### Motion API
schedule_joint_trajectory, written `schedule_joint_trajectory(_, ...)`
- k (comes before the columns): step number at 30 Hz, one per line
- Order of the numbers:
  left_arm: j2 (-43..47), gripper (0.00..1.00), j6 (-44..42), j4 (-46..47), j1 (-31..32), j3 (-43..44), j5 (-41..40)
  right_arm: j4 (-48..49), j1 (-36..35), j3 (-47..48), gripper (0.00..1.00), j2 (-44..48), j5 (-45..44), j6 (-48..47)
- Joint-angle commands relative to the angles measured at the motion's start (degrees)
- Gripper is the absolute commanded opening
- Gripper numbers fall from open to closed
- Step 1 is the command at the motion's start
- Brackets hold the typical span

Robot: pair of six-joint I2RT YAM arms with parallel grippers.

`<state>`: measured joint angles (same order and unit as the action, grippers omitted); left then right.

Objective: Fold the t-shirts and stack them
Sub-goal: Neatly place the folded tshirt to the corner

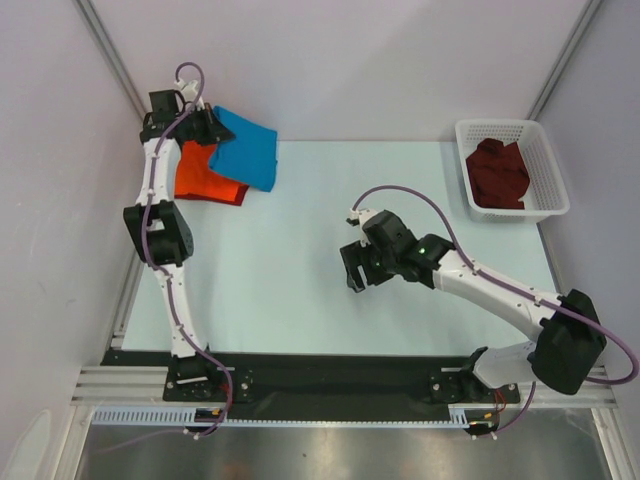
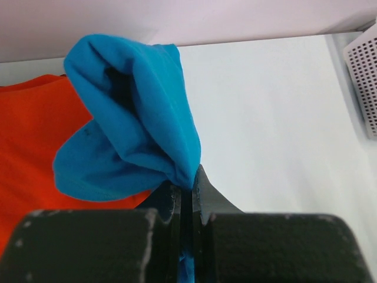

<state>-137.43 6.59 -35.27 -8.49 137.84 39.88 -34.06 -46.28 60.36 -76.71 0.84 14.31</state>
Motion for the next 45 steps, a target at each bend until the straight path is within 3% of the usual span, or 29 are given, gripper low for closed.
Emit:
schedule_joint_trajectory(1,1.1,0.00,2.8,6.3,-1.8,3.1,7.8,3.6,-0.8,2.2,0.78,-1.5,0.7,1.7)
schedule_joint_trajectory(16,6.2,0.00,-3.9,-6.0,-4.5,1.3,4.1,5.3,-1.8,4.8,0.78,-5.6,0.8,0.9)
schedule_joint_trajectory(37,7.2,0.00,-6.2,-8.4,-7.4,3.0,-1.6,4.7,-1.2,5.3,0.78,-6.7,1.8,-0.4)
schedule_joint_trajectory(45,6.7,0.00,-6.4,-7.6,-7.6,3.9,-7.4,4.7,-1.4,5.2,0.78,-6.9,1.6,0.1)
